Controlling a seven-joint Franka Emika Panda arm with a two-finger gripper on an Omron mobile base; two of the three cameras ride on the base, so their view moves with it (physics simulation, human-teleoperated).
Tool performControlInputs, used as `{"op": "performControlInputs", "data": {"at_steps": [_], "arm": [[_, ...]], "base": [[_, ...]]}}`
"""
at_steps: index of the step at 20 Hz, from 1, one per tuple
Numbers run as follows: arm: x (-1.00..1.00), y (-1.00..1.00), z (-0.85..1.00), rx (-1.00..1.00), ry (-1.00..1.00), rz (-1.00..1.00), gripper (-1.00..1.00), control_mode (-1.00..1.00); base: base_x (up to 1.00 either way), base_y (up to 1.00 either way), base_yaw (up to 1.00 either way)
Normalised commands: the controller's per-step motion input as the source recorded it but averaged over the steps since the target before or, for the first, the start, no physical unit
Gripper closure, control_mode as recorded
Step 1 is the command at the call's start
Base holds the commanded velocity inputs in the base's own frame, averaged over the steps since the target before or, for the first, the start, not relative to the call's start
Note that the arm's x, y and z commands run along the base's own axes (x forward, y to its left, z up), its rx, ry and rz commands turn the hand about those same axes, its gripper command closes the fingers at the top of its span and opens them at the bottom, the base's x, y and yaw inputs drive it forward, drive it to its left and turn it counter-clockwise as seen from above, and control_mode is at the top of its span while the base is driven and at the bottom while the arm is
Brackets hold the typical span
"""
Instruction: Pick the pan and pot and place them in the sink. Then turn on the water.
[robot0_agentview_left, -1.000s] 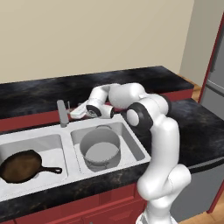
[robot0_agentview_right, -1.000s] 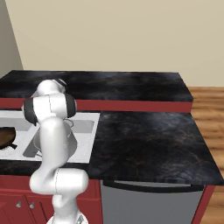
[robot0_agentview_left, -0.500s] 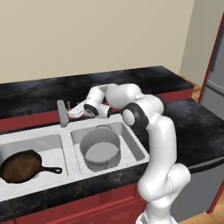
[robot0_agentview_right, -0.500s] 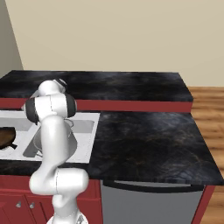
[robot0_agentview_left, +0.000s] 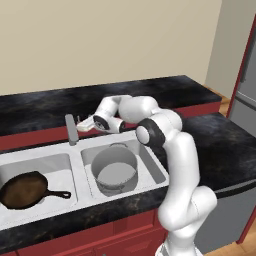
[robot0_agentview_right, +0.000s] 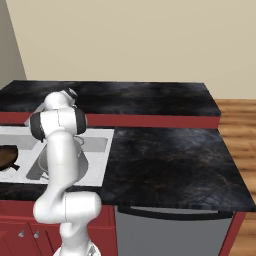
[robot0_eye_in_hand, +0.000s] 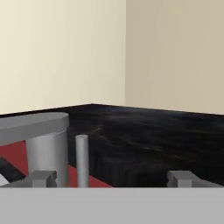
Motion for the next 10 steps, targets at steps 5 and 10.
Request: {"op": "performControlInputs", "data": {"at_steps": [5,10], "arm": [[0.16,0.01,-0.05,0.0,0.0,-0.04,-1.0,-1.0],[0.08,0.12,-0.35,0.0,0.0,-0.01,-1.0,-1.0]], "base": [[0.0,0.0,0.0],[0.0,0.0,0.0]]}}
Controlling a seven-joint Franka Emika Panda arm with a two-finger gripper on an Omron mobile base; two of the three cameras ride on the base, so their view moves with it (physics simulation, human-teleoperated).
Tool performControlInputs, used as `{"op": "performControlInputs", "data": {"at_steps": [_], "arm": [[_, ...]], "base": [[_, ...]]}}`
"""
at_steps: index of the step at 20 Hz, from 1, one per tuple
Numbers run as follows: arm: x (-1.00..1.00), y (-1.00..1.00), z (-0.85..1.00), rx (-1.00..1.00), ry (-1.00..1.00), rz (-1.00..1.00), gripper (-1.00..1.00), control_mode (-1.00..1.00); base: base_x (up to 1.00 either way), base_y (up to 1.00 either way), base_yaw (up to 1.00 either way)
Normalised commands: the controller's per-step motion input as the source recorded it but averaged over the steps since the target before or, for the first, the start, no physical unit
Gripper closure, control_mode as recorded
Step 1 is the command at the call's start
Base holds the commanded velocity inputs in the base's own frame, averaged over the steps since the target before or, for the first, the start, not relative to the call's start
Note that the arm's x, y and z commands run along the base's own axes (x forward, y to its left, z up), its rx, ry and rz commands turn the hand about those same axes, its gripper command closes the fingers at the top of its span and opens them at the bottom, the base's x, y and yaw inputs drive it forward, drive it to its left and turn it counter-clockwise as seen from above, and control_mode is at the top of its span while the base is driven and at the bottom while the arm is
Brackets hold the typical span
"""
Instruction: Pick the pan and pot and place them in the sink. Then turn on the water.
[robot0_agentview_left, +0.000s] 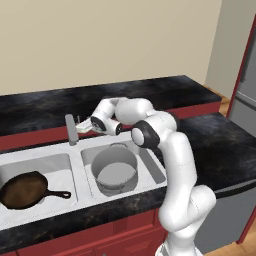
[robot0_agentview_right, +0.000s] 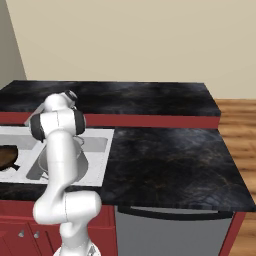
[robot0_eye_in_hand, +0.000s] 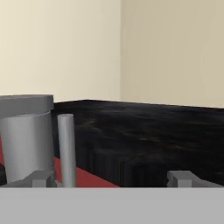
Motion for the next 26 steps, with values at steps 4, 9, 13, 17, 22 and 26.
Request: {"op": "performControlInputs", "data": {"at_steps": [4,9,13,17,22,26], "arm": [[0.14,0.06,-0.3,0.0,0.0,0.0,-1.0,-1.0],[0.2,0.08,-0.12,0.0,0.0,-0.03,-1.0,-1.0],[0.2,0.11,-0.03,0.0,0.0,-0.04,-1.0,-1.0],[0.16,0.11,0.0,0.0,0.0,-0.04,-1.0,-1.0],[0.18,0.04,-0.04,0.0,0.0,-0.05,-1.0,-1.0],[0.12,0.0,-0.01,0.0,0.0,-0.07,-1.0,-1.0]], "base": [[0.0,0.0,0.0],[0.0,0.0,0.0],[0.0,0.0,0.0],[0.0,0.0,0.0],[0.0,0.0,0.0],[0.0,0.0,0.0]]}}
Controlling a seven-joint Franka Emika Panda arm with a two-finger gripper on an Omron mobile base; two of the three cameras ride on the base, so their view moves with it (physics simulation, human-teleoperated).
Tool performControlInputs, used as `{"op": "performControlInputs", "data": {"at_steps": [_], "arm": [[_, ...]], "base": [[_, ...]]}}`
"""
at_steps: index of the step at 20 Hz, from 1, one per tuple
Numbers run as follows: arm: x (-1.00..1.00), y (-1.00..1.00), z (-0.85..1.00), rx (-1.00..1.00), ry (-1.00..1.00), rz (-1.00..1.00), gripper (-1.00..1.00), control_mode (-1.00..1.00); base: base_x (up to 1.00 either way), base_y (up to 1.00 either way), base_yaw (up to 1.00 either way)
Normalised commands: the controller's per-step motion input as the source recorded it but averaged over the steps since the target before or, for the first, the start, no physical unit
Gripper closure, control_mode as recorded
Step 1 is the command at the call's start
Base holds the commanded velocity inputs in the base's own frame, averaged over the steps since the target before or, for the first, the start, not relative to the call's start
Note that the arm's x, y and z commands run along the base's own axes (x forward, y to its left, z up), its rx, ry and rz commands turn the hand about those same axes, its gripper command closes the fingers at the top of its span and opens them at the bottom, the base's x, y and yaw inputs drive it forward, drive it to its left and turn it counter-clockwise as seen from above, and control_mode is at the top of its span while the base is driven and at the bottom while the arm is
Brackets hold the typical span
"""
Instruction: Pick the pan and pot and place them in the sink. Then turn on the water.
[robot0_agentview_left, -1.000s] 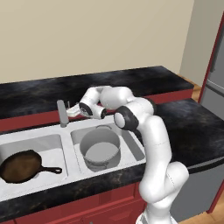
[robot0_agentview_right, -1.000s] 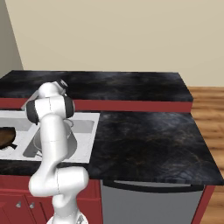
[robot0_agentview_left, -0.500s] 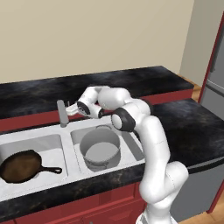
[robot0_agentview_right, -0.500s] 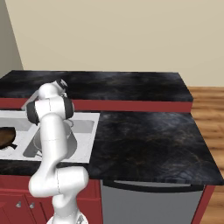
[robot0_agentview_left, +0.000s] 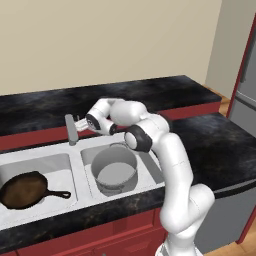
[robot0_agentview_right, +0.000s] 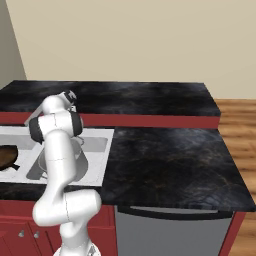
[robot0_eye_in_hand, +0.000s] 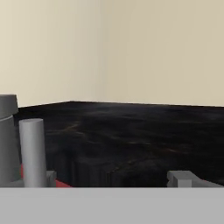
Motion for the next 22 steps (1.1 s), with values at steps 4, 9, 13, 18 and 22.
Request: {"op": "performControlInputs", "data": {"at_steps": [4,9,13,18,22], "arm": [[0.0,-0.07,-0.01,0.0,0.0,-0.02,-1.0,-1.0],[0.03,-0.2,-0.01,0.0,0.0,-0.01,-1.0,-1.0],[0.01,-0.37,-0.02,0.0,0.0,0.0,-1.0,-1.0],[0.12,-0.45,-0.01,0.0,0.0,0.0,-1.0,-1.0],[0.2,-0.43,0.0,0.0,0.0,0.0,-1.0,-1.0]], "base": [[0.0,0.0,0.0],[0.0,0.0,0.0],[0.0,0.0,0.0],[0.0,0.0,0.0],[0.0,0.0,0.0]]}}
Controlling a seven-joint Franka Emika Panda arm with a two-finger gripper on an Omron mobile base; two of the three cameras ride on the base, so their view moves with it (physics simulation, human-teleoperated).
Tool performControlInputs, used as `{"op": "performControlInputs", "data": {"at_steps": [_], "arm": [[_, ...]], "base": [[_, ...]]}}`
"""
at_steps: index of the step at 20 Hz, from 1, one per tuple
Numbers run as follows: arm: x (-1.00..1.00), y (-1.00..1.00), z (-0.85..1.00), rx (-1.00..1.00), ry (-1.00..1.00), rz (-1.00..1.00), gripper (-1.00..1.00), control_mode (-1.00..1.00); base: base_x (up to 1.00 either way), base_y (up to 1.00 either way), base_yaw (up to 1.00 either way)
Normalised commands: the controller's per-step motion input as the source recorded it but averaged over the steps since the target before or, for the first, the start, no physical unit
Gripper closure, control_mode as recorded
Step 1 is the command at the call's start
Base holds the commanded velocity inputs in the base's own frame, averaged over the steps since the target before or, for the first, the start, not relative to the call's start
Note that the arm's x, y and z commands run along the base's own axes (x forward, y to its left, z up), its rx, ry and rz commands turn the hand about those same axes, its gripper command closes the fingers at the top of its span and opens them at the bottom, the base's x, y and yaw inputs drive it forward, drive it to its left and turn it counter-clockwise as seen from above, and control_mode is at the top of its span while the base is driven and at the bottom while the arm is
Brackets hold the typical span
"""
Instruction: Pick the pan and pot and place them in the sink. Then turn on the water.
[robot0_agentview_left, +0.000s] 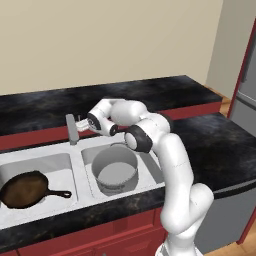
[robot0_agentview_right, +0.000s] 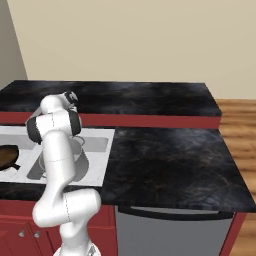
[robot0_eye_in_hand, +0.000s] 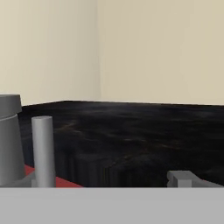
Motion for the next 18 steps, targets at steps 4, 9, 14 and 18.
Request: {"op": "performControlInputs", "data": {"at_steps": [4,9,14,18], "arm": [[0.11,-0.4,0.0,0.0,0.0,-0.01,-1.0,-1.0],[0.08,-0.39,0.0,0.03,0.0,-0.01,-1.0,-1.0],[0.18,-0.23,0.0,0.01,0.0,0.0,-1.0,-1.0],[0.14,-0.21,0.0,0.01,0.0,0.0,-1.0,-1.0]], "base": [[0.0,0.0,0.0],[0.0,0.0,0.0],[0.0,0.0,0.0],[0.0,0.0,0.0]]}}
